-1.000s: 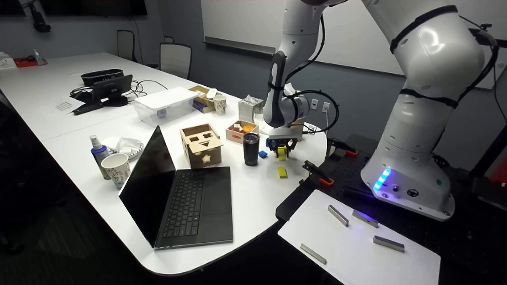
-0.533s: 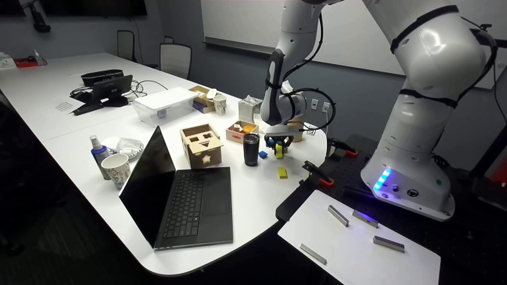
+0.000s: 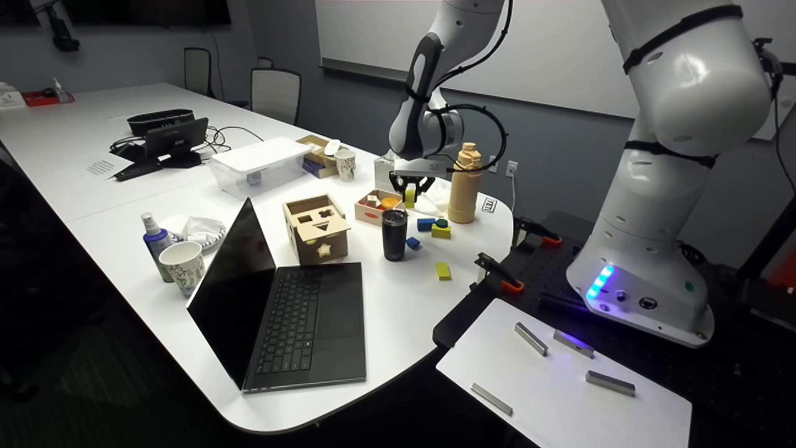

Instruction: Put one yellow block in the box.

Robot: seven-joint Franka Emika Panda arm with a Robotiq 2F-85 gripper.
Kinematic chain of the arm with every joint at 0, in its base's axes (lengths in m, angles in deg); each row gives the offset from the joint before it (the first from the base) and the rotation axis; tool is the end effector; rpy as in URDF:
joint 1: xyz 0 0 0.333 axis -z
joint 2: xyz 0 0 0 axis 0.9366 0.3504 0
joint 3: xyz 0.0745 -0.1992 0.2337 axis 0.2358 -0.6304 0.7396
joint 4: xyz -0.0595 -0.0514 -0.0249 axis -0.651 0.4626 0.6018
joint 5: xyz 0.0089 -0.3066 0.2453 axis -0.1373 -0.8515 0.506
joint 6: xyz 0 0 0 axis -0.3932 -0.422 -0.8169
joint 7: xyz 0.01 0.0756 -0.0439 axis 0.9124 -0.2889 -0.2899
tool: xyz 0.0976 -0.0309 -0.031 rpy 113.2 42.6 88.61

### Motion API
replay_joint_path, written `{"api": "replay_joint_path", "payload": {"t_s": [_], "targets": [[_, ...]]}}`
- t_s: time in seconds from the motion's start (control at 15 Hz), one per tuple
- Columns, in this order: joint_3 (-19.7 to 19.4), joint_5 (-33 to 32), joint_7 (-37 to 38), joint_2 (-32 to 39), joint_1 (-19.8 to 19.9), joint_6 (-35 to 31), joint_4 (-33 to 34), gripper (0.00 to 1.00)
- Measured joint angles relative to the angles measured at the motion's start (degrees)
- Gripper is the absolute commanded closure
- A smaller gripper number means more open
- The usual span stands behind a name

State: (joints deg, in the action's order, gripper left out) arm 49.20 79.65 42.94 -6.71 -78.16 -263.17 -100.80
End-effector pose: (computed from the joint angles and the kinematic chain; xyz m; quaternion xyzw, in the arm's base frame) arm 0.5327 -0.0797 0.1144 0.9132 -0.3923 0.1084 0.0222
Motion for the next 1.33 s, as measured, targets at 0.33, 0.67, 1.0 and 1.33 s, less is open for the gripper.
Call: {"api": "replay_joint_path", "payload": {"t_s": [0.33,0.67,1.0,1.33], "targets": [[-1.5,-2.2,-0.1,-0.4,-1.1,0.4,6.1,0.90],[-1.5,-4.2,-0.2,2.5,-1.0,3.2,12.9,0.90],[-2.0,-5.5,-0.2,7.4,-0.6,8.4,19.9,0.90],[-2.5,-6.5,-0.2,11.0,0.0,11.7,24.6,0.39]]}}
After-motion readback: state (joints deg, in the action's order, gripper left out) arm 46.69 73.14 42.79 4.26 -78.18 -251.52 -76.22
